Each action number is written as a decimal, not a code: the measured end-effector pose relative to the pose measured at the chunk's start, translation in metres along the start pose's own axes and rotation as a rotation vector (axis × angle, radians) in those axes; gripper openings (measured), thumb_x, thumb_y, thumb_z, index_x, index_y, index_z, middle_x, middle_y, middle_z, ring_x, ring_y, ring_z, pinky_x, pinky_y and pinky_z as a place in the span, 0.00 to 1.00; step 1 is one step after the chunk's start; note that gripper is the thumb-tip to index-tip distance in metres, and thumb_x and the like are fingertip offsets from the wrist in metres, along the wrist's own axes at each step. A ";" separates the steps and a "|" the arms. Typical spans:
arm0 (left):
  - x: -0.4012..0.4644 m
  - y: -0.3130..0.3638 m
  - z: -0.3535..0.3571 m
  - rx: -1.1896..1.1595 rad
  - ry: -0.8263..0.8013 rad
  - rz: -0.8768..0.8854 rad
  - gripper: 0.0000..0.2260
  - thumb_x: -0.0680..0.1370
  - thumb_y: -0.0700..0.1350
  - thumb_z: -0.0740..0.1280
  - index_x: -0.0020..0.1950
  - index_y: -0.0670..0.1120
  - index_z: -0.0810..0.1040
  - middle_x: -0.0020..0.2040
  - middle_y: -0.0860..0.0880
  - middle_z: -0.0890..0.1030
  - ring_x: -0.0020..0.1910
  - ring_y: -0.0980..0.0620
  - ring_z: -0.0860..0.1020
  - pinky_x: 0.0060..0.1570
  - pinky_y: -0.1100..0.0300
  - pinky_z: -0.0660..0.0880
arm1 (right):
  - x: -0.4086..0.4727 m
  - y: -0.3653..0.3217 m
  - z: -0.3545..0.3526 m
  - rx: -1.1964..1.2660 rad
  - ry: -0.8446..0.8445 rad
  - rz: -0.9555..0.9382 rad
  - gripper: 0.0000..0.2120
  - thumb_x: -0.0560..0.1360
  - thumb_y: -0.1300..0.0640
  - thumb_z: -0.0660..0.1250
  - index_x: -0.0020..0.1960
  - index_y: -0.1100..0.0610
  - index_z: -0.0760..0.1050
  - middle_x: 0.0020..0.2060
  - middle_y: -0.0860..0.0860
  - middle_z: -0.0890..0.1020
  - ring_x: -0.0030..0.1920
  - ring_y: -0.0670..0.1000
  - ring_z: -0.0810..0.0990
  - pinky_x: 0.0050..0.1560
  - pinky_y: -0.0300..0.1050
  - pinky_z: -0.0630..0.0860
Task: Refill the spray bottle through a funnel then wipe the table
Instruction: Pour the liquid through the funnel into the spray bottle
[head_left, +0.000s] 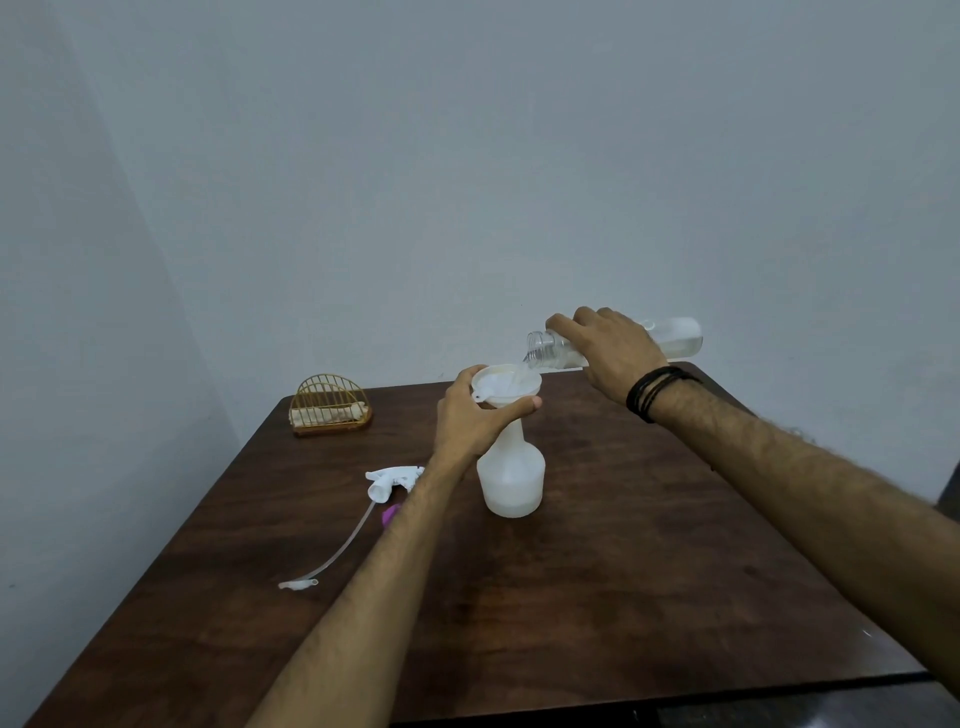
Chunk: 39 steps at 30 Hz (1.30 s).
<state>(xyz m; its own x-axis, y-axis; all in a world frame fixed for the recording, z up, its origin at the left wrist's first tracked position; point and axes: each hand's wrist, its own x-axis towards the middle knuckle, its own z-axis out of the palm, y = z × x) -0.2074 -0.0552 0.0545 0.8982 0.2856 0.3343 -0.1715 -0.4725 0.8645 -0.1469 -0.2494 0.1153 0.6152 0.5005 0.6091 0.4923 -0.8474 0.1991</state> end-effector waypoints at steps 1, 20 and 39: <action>0.000 0.000 0.000 0.003 0.002 -0.001 0.40 0.65 0.60 0.80 0.72 0.48 0.71 0.67 0.49 0.76 0.62 0.51 0.75 0.56 0.59 0.76 | 0.000 0.000 0.000 -0.001 0.001 -0.002 0.28 0.69 0.74 0.61 0.64 0.53 0.70 0.45 0.54 0.76 0.42 0.56 0.73 0.40 0.46 0.63; 0.001 -0.003 0.001 -0.021 0.003 -0.012 0.40 0.64 0.60 0.80 0.72 0.49 0.71 0.66 0.50 0.77 0.63 0.50 0.75 0.59 0.56 0.78 | 0.006 0.000 0.000 -0.015 -0.007 -0.016 0.27 0.67 0.75 0.61 0.63 0.54 0.71 0.43 0.55 0.76 0.40 0.57 0.73 0.38 0.47 0.64; 0.001 -0.003 0.001 -0.008 0.007 -0.015 0.40 0.64 0.59 0.80 0.72 0.49 0.71 0.67 0.50 0.77 0.61 0.53 0.74 0.58 0.58 0.76 | 0.004 -0.001 -0.006 -0.025 -0.007 -0.041 0.27 0.69 0.74 0.60 0.64 0.55 0.71 0.45 0.56 0.76 0.41 0.57 0.72 0.41 0.46 0.63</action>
<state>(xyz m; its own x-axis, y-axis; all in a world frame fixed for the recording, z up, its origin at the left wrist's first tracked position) -0.2051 -0.0545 0.0521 0.8979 0.2980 0.3241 -0.1617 -0.4614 0.8723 -0.1487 -0.2478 0.1218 0.5988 0.5363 0.5949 0.5021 -0.8300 0.2428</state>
